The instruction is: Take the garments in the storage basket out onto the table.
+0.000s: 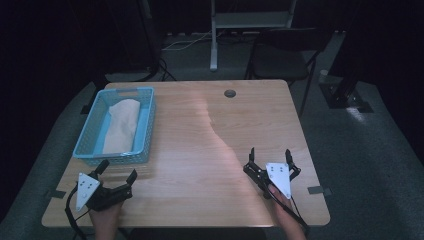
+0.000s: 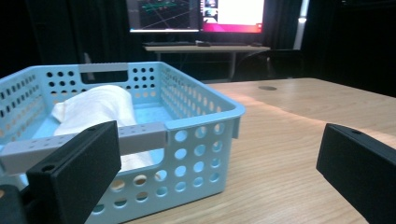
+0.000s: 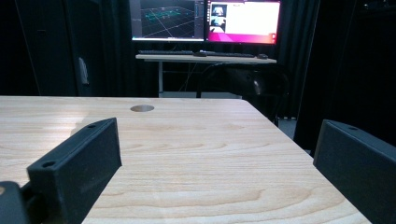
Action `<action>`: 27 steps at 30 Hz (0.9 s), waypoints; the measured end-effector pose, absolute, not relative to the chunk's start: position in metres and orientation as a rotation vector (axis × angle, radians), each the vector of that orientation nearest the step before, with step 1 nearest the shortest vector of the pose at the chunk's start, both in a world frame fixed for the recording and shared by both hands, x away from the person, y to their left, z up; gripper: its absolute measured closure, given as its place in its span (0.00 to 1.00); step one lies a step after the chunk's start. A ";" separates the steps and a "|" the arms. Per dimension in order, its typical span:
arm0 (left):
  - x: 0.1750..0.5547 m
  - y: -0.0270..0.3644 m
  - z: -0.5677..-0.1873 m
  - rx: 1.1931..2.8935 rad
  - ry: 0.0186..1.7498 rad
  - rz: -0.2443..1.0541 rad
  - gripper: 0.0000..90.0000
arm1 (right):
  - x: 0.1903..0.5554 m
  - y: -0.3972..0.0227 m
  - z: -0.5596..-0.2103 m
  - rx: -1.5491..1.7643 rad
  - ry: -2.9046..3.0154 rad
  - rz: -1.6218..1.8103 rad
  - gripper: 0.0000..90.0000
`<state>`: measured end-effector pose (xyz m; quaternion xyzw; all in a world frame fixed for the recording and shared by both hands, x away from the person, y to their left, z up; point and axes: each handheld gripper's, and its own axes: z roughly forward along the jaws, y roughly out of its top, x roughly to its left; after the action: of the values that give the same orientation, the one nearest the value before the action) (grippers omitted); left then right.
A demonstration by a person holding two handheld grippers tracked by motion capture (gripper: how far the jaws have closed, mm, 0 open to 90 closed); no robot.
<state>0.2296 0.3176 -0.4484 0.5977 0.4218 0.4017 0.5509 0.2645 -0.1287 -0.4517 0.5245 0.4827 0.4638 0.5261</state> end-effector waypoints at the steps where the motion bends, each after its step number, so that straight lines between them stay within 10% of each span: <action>1: 0.228 0.317 -0.449 1.412 1.000 0.978 0.00 | 0.264 -0.129 -0.452 1.252 1.154 1.109 0.00; 27: 0.226 0.322 -0.431 1.392 1.091 0.999 0.00 | 0.264 -0.129 -0.452 1.249 1.153 1.113 0.00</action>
<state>0.2256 0.3216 -0.4306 0.5824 0.4566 0.4180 0.5269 0.2640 -0.1285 -0.4518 0.5225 0.4823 0.4656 0.5269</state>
